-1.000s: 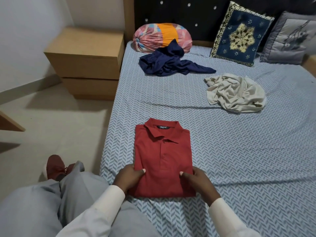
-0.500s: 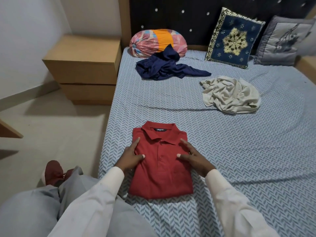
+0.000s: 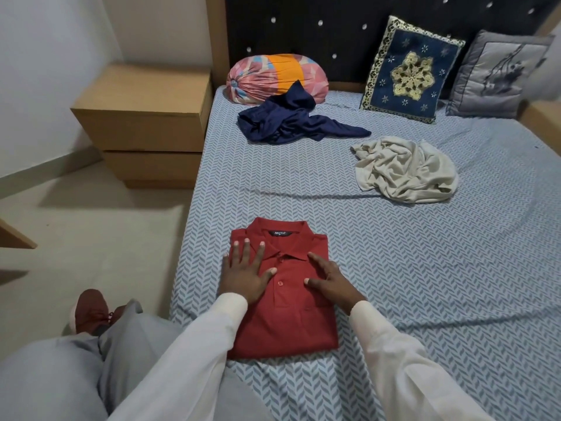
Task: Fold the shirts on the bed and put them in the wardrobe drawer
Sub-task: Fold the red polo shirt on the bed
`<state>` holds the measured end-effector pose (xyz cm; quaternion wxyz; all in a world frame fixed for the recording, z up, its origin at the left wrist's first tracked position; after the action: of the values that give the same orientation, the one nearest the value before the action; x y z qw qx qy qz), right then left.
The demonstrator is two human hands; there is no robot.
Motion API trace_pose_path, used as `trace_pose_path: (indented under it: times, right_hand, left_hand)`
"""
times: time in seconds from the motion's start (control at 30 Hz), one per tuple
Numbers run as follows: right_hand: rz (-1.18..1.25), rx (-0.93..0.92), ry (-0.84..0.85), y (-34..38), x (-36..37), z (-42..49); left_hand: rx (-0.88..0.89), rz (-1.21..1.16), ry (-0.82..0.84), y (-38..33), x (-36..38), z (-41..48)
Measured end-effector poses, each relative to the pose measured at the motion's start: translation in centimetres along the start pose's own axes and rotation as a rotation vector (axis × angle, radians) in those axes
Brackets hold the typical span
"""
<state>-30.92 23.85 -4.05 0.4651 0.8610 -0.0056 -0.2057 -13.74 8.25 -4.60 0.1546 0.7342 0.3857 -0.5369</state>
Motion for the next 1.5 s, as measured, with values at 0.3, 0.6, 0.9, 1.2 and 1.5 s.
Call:
trace_pose_path:
  times: [0.3,0.6,0.9,1.2,1.5]
  right_hand:
    - [0.008,0.004,0.028,0.0,-0.1,0.1]
    - [0.173,-0.004,0.207,0.1,-0.9,-2.4]
    - [0.222,-0.006,0.177,-1.3,-0.7,-4.4]
    - [0.279,-0.015,0.172,0.8,-1.2,-1.3]
    - [-0.278,0.039,0.048,4.2,0.2,-0.9]
  left_hand:
    - [-0.136,-0.159,-0.119,1.4,-0.8,-2.0]
    - [-0.308,-0.725,0.284,4.3,-1.1,-4.2]
    - [-0.311,-0.93,0.252,4.0,1.0,-5.3]
    - [-0.082,-0.968,0.189,3.9,-1.9,-3.1]
    - [0.148,-0.704,0.217,2.2,-4.6,-3.7]
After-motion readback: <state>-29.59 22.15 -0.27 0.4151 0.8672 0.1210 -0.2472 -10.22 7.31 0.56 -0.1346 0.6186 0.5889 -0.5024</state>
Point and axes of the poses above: each hand's wrist, its own z-axis towards the middle knuckle, its own x-axis out of the palm, y = z × x, the point moved 1 cm from there along z, towards the middle knuckle, and after that the axes turned 8 degrees about y, right-handed, at the moved point
